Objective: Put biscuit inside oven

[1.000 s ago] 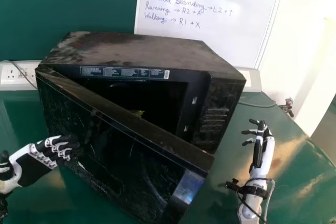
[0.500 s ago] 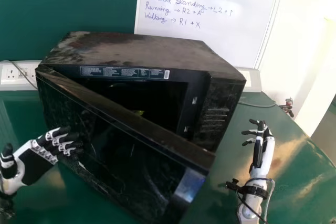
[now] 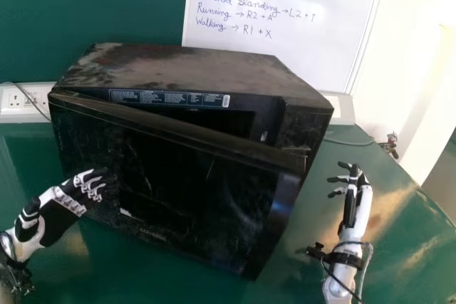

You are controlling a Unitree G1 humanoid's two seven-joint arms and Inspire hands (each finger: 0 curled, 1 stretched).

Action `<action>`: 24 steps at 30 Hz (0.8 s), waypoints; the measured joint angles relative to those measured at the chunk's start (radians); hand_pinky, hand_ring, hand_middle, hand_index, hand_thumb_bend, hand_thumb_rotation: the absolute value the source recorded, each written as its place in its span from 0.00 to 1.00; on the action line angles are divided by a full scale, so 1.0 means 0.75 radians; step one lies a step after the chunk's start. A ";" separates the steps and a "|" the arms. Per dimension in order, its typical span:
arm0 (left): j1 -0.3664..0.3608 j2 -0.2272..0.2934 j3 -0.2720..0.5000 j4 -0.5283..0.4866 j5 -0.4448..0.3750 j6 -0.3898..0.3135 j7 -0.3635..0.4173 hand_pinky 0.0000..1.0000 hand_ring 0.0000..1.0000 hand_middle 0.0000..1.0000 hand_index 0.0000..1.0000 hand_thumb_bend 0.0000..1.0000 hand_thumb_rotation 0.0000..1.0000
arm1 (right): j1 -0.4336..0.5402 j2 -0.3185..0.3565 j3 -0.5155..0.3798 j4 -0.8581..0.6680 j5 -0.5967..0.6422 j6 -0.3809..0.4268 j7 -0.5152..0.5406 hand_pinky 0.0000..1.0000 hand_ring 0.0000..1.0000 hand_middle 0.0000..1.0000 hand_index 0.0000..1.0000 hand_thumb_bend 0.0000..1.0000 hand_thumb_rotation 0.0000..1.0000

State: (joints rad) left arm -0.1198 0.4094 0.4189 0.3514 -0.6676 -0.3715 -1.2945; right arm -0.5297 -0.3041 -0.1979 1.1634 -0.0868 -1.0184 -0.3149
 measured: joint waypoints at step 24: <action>0.030 -0.011 -0.025 -0.052 0.024 0.098 0.150 0.00 0.96 1.00 0.99 0.00 0.00 | 0.000 0.001 0.008 -0.001 -0.019 0.000 -0.038 0.23 0.29 0.38 0.62 0.75 1.00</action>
State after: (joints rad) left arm -0.0976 0.4009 0.4001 0.3123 -0.6493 -0.2981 -1.1817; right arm -0.5297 -0.3035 -0.1922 1.1626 -0.1009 -1.0184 -0.3438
